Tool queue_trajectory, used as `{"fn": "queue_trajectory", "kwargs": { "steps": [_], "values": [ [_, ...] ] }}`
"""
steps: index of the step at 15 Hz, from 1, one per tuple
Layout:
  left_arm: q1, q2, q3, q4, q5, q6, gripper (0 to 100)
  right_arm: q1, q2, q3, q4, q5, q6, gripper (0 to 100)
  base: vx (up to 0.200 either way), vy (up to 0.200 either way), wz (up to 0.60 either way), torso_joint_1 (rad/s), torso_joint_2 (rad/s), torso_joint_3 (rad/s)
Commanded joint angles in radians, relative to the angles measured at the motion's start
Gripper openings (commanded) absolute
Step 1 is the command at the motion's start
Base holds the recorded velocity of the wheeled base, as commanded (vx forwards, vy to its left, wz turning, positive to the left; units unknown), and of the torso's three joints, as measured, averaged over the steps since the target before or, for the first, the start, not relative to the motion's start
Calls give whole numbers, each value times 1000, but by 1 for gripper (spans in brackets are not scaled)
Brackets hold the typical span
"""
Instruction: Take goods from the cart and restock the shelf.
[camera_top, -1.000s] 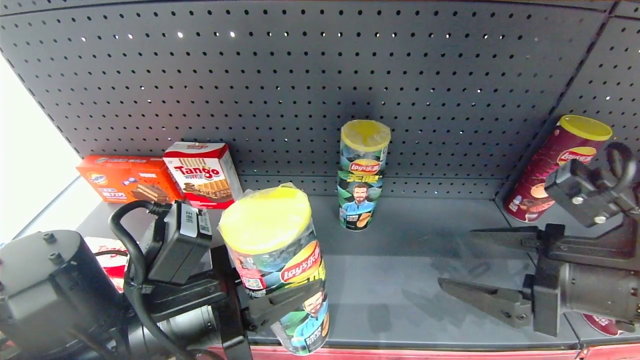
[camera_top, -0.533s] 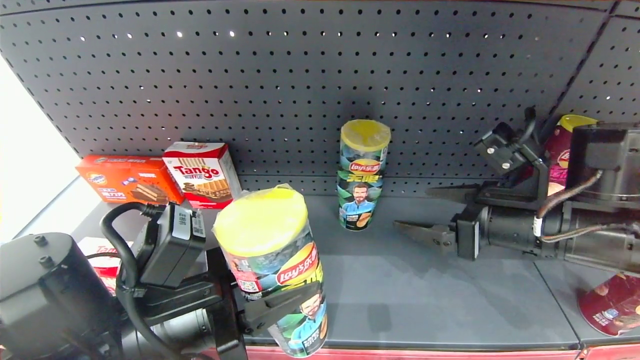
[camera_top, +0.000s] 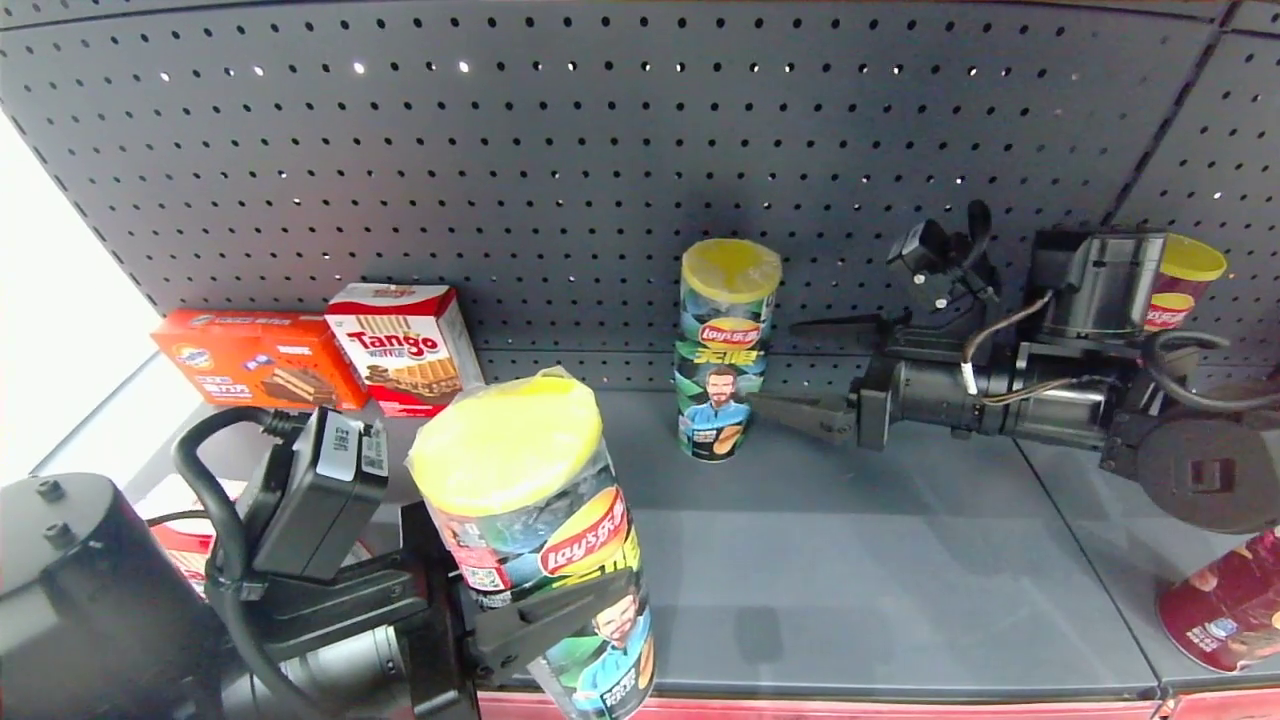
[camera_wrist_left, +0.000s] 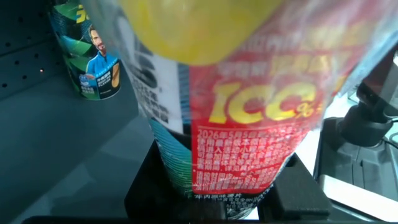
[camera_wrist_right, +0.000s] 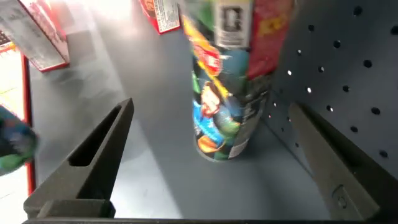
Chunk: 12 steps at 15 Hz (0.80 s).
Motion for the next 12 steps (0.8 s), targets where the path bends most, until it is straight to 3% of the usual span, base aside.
{"fn": "queue_trajectory", "kwargs": {
  "steps": [1,12],
  "values": [
    [-1,-13,4,-1,0,-6,0,-18,75,-50,-7,24,-1,100,0,0,0,0,0,0],
    [6,-19,1,-1,-25,-12,0,19,267,-262,-22,43,7,100,0,0,0,0,0,0]
  ]
}}
